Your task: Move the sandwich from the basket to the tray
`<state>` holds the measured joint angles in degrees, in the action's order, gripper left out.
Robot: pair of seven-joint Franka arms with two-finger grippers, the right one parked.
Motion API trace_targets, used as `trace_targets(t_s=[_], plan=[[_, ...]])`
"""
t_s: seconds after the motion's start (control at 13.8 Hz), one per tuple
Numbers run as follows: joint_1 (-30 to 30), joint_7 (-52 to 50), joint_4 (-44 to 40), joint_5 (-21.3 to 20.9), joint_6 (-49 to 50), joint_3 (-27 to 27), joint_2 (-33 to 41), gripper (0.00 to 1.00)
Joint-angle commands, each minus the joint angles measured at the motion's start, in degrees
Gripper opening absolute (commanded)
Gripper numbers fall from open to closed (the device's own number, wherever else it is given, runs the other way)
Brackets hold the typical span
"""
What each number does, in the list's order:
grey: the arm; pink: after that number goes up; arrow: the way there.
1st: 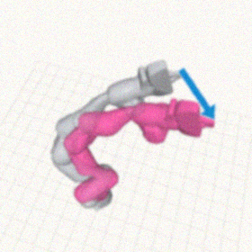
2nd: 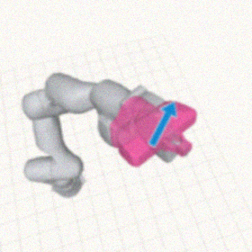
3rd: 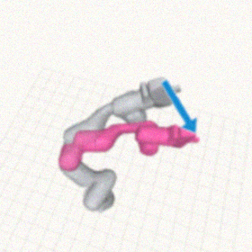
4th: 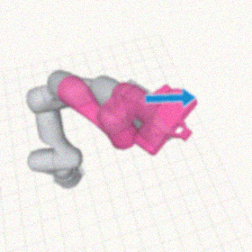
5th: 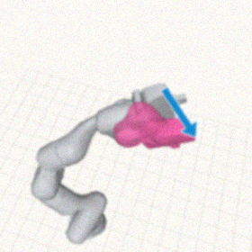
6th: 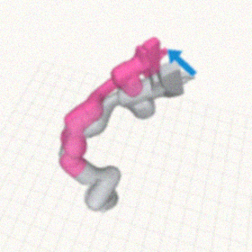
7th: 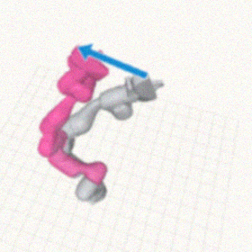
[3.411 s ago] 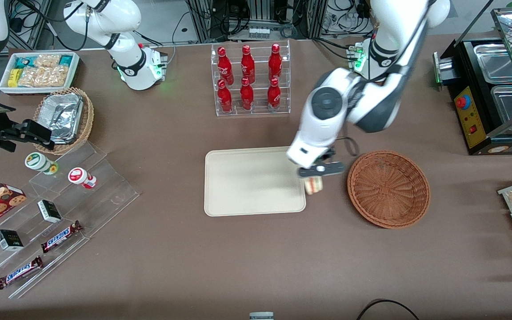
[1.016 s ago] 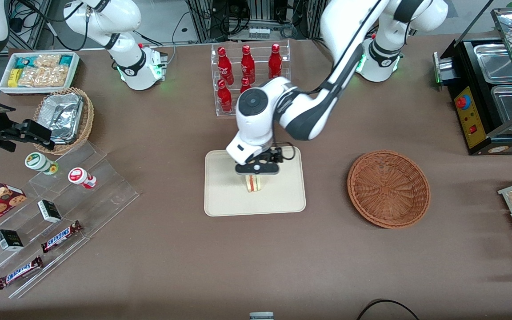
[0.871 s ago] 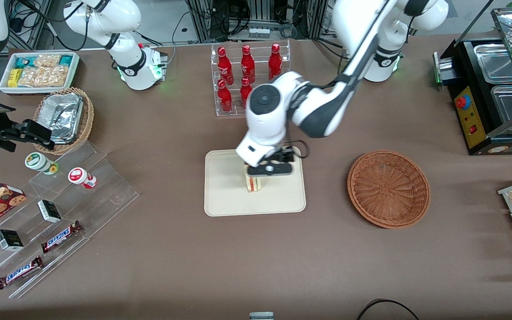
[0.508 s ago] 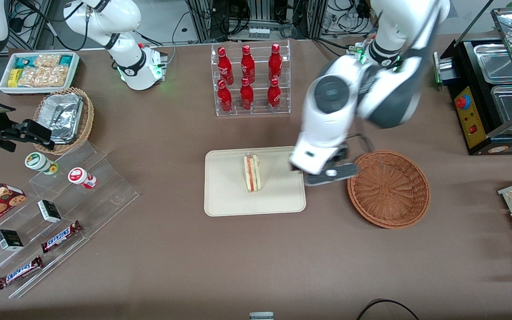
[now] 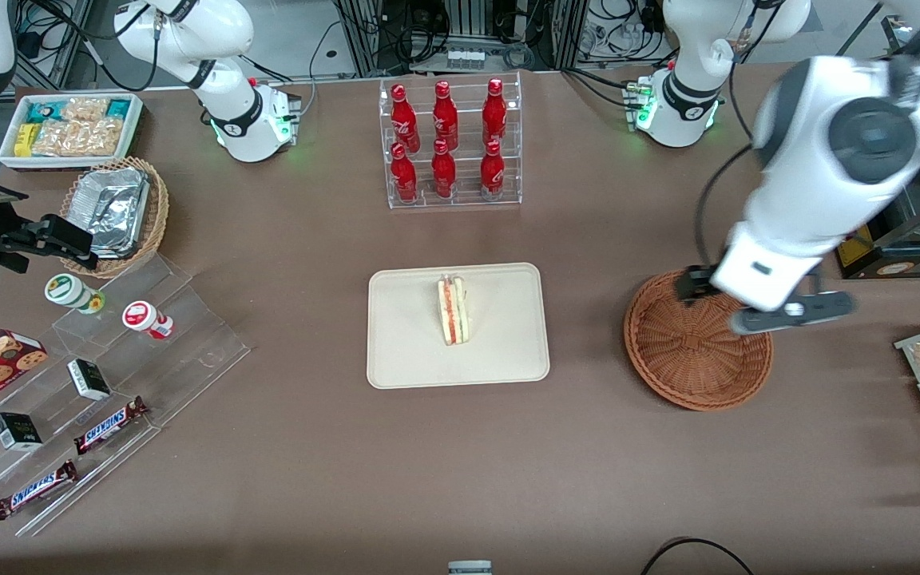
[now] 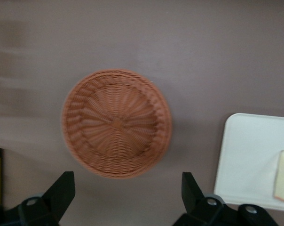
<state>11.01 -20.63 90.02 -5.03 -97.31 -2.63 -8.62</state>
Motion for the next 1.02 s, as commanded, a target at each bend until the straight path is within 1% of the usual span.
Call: trace_targets(t_s=[0.0, 0.07, 0.22, 0.58, 0.65, 0.8, 0.94], plan=[[-6.68, 9.79, 5.25, 2.38, 1.42, -0.80, 6.58, 1.00], [-8.88, 12.34, 5.60, 2.57, 1.86, -0.80, 7.38, 1.00], [-11.09, 14.56, 7.00, 2.65, 1.78, -0.71, 9.22, 1.00], [-11.80, 14.74, 10.87, 2.83, 1.78, -0.80, 14.94, 1.00], [-11.80, 14.74, 10.70, 3.00, 1.51, -0.80, 14.77, 1.00], [-11.89, 15.18, 7.38, 5.54, 1.86, -0.80, 12.76, 1.00], [-11.98, 16.58, 6.04, 5.56, 2.13, -0.80, 11.96, 1.00]])
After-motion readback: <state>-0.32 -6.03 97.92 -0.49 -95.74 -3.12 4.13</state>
